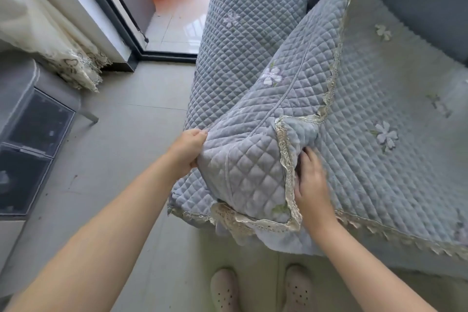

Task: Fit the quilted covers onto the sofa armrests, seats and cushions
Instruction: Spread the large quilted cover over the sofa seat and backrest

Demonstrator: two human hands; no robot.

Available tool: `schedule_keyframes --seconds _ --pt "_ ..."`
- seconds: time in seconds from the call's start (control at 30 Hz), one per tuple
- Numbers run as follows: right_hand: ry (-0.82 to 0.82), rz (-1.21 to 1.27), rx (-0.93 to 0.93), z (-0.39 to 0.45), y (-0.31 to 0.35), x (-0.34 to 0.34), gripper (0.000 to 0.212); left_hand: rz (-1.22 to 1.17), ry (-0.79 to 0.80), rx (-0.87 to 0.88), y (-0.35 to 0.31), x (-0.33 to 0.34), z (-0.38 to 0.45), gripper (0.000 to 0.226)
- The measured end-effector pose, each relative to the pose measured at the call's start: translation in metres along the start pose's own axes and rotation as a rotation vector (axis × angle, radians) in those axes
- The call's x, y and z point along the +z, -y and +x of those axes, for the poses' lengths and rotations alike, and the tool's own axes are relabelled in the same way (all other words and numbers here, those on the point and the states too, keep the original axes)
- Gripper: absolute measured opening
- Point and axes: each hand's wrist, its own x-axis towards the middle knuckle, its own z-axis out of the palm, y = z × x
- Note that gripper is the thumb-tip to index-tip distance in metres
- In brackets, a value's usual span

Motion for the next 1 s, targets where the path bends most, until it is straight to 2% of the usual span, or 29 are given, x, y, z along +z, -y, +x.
schedule_keyframes --seconds 0.13,0.23,0.33,0.5,0.57,0.67,0.8,1.0 --pt "0.152 -0.041 -0.063 -0.01 -0.001 0.009 0.073 0.16 -0.227 0.032 -0.004 0.001 0.022 0.035" --pt "0.235 -0.101 -0.095 -0.011 -0.01 0.012 0.091 0.23 -0.346 0.028 -0.005 0.014 0.037 0.032" --pt "0.302 -0.109 -0.147 -0.01 -0.017 0.008 0.088 0.213 -0.401 -0.003 -0.007 0.022 0.048 0.036" --pt "0.322 0.036 -0.214 0.004 -0.013 -0.011 0.078 0.178 -0.431 -0.041 -0.003 0.024 0.07 0.032" --pt "0.373 -0.048 -0.358 0.005 -0.009 -0.007 0.08 0.17 -0.395 -0.071 -0.004 0.023 0.08 0.031" --pt "0.237 -0.18 -0.559 -0.001 -0.005 0.016 0.09 0.225 -0.32 -0.153 -0.004 0.022 0.096 0.036" --pt "0.056 -0.112 -0.5 0.003 -0.003 0.041 0.082 0.318 -0.243 -0.197 0.005 0.024 0.115 0.04" --pt "0.012 -0.206 -0.435 0.003 -0.005 0.069 0.079 0.449 -0.138 -0.167 0.024 0.027 0.13 0.041"
